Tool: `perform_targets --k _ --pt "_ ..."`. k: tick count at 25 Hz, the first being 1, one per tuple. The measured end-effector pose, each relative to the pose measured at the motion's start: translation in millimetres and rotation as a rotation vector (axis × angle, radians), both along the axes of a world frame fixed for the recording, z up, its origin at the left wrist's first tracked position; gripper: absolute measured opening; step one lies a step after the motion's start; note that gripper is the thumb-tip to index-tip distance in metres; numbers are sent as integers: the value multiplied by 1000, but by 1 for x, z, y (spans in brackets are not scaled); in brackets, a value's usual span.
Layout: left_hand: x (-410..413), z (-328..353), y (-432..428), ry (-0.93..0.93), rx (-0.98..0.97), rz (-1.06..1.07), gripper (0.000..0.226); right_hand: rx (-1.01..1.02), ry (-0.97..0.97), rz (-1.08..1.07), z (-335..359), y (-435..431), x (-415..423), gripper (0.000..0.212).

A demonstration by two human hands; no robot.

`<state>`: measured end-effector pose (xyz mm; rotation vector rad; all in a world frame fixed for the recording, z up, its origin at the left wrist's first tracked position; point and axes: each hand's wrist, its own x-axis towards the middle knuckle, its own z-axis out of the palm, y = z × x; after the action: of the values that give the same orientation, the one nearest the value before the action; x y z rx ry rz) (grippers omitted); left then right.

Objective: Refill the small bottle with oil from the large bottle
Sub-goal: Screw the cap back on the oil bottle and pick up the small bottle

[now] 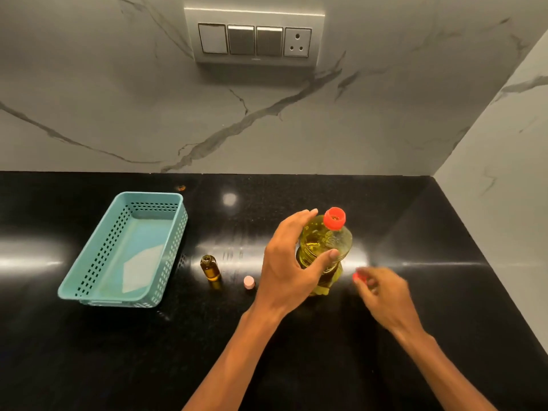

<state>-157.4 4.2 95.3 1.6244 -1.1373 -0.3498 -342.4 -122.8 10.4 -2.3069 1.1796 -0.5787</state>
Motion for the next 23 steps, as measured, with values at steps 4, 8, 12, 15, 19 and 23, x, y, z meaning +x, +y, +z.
perform_targets --k 4,8,12,15,19,23 --pt "-8 -2 -11 -21 4 12 74 -10 -380 133 112 -3 23 27" --pt "-7 -5 -14 23 -9 22 74 -289 -240 425 159 7 49 34" --pt "2 -1 -13 122 -12 -17 73 -417 -15 586 174 -1 61 30" --pt "4 1 -17 127 9 -56 69 -512 101 637 181 -5 65 26" --pt "11 -2 -22 122 28 -114 69 -566 243 626 196 -3 75 37" --pt "19 -4 -21 137 19 -162 71 -658 524 808 211 -12 79 59"
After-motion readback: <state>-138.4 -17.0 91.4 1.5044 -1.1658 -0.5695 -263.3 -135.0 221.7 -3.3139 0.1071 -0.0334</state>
